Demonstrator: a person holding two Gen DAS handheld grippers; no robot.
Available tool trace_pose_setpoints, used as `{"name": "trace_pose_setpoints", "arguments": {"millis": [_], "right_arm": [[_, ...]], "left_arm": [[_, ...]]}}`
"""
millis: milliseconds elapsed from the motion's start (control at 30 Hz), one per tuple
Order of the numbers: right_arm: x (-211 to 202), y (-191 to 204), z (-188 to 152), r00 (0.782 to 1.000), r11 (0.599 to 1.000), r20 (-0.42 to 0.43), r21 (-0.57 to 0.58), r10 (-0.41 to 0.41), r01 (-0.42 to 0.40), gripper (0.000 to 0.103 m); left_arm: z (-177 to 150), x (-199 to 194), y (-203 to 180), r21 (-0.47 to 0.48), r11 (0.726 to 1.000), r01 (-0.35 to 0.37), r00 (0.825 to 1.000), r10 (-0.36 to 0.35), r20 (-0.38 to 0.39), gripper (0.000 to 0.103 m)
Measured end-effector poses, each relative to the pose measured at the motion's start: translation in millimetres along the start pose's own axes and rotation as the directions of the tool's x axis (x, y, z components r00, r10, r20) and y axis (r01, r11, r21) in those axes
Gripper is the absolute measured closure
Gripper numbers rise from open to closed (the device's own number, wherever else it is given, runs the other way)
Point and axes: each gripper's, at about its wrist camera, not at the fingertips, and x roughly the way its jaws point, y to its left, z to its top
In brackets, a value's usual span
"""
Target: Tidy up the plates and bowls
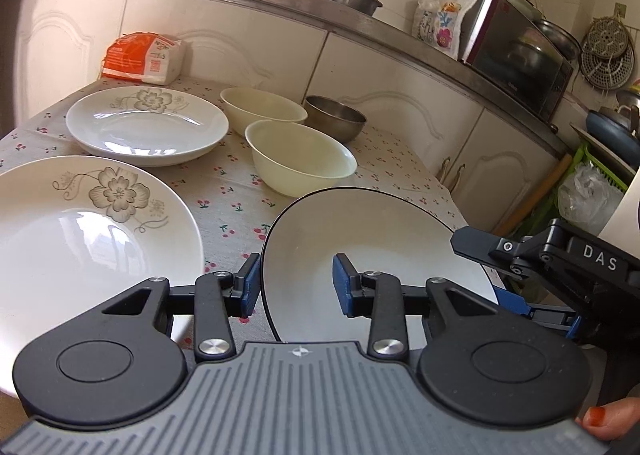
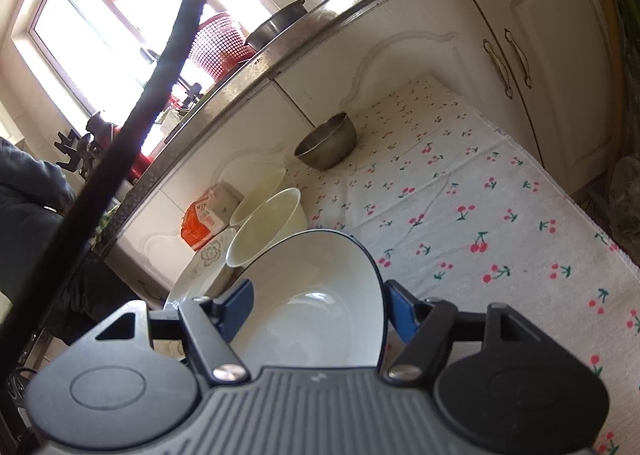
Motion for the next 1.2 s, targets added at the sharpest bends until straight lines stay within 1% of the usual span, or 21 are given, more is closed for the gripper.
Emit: {"name": "trace_pose_setpoints", "arguments": {"millis": [167,400,600,733,967,1067,1200], "right_arm": [[3,12,2,1.000,1.000,0.005,-0.002,0.014,-0.014,0.028],[16,26,2,0.999,0.999,-0.017,0.023,0.046,-0.045,0.027],[30,48,2,0.995,0.995,-0.039,0.026,0.095,-0.094,0.027],[44,66,-3,0.990,0.991,-0.061,0.013,0.130,-0.130,0.027],[71,91,-20,0.977,0.985,-0.125,0.003,0.173,-0.174,0.027],[80,98,-27,0.971,0.982,-0.148,0.005,0.186,-0.188,0.027],[85,109,-33,0.969,0.980,-0.156,-0.040,0.189,-0.197,0.027]], "left_arm": [[6,-5,8,-0.036,0.999,-0.009,1.000,0.010,0.025,0.063],[15,-13,22,-0.082,0.996,-0.040,0.997,0.046,0.061,0.063],[25,-28,41,-0.132,0.989,-0.067,0.991,0.082,0.106,0.063],[28,-36,56,-0.167,0.981,-0.102,0.984,0.124,0.125,0.063],[27,-43,82,-0.222,0.960,-0.171,0.970,0.203,0.131,0.063],[26,-46,90,-0.244,0.951,-0.191,0.966,0.227,0.126,0.063],[24,-49,93,-0.259,0.943,-0.208,0.962,0.245,0.120,0.063]]}}
